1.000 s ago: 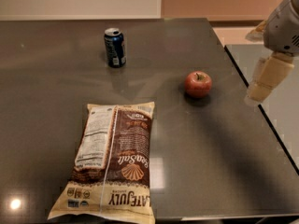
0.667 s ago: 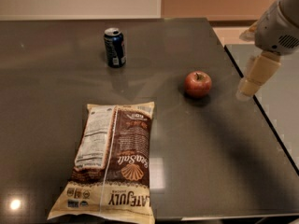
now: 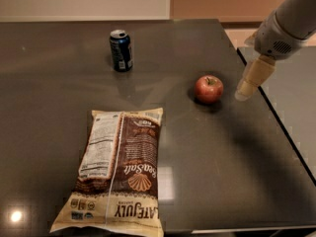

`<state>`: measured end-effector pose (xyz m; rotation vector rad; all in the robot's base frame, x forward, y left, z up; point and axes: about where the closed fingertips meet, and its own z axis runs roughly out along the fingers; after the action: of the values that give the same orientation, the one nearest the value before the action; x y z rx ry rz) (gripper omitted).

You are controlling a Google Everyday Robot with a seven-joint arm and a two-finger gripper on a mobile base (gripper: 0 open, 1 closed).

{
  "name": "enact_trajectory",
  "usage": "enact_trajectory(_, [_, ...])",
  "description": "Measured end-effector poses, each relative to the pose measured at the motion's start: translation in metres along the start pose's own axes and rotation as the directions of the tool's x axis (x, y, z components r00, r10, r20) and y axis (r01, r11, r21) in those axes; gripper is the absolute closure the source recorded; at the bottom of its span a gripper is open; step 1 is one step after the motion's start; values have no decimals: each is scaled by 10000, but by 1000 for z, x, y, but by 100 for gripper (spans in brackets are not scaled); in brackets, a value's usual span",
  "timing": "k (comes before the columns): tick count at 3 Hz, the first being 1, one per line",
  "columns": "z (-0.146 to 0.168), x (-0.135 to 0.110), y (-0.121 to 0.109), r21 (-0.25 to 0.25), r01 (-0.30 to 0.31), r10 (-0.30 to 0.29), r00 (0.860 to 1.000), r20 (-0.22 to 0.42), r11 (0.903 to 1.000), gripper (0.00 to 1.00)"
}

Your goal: Move apple near pepsi can

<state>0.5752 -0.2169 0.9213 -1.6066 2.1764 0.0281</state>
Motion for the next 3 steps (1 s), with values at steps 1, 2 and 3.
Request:
enact_trajectory(1, [24, -2, -7, -184, -237, 241, 9995, 196, 9995, 0])
enact_trajectory(2, [47, -9, -4, -532, -391, 414, 9982, 429, 9978, 0])
enact_trajectory(3, [64, -20, 5, -883, -347, 409, 9968, 692, 9955, 0])
